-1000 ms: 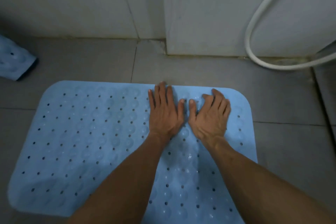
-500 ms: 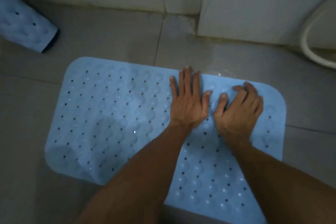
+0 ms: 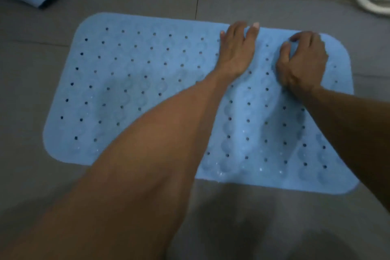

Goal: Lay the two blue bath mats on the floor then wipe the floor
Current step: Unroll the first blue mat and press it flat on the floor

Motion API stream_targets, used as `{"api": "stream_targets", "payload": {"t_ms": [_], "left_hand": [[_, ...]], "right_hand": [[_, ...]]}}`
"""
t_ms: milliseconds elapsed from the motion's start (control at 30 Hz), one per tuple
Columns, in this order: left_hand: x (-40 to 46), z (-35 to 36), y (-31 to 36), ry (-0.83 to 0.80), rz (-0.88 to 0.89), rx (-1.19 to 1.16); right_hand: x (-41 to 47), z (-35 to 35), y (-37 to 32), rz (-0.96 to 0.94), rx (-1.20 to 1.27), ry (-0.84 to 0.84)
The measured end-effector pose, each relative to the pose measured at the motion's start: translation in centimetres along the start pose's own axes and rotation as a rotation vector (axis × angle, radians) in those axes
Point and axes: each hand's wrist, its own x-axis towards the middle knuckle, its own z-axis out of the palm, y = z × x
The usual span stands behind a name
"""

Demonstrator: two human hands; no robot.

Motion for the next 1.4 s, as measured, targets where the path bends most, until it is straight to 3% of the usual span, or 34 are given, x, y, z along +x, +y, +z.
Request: {"api": "stream_targets", "payload": {"t_ms": [67,167,300,400,467,733,900,1400], "left_hand": [[-2.5,-2.6,-1.5,0.063,0.037,0.002],[-8.8,-6.8,-5.6,0.168,0.173,0.391],[-14.3,-9.9,-9.7,0.11,0.145,0.624],[-14.8,-10.2,-10.2,0.099,0.139,0.653],[-14.8,-9.9,-10.3,0.077,0.143,0.682],[-15.7,-10.1,-10.7,0.072,0.181,0.725],[-15.3,-10.4,-9.5,0.149,0.13,0.748],[-15.1,-10.3,-9.3,-0.018,0.053,0.829]], "right_hand": [[-0.2,0.0,-0.3,-0.007,-0.038,-0.046],[-2.3,-0.6,-1.7,0.024,-0.148,-0.176],[-11.3,-1.4,-8.3,0.013,-0.021,-0.183],[-17.2,-1.1,-12.1,-0.111,-0.008,-0.238],[-18.3,-0.9,-12.2,-0.087,-0.004,-0.241],[-18.4,-0.7,-12.2,-0.038,0.002,-0.244],[-17.4,-1.0,-12.7,-0.034,-0.045,-0.184],[-17.5,-0.7,-12.7,-0.013,-0.03,-0.223]]}}
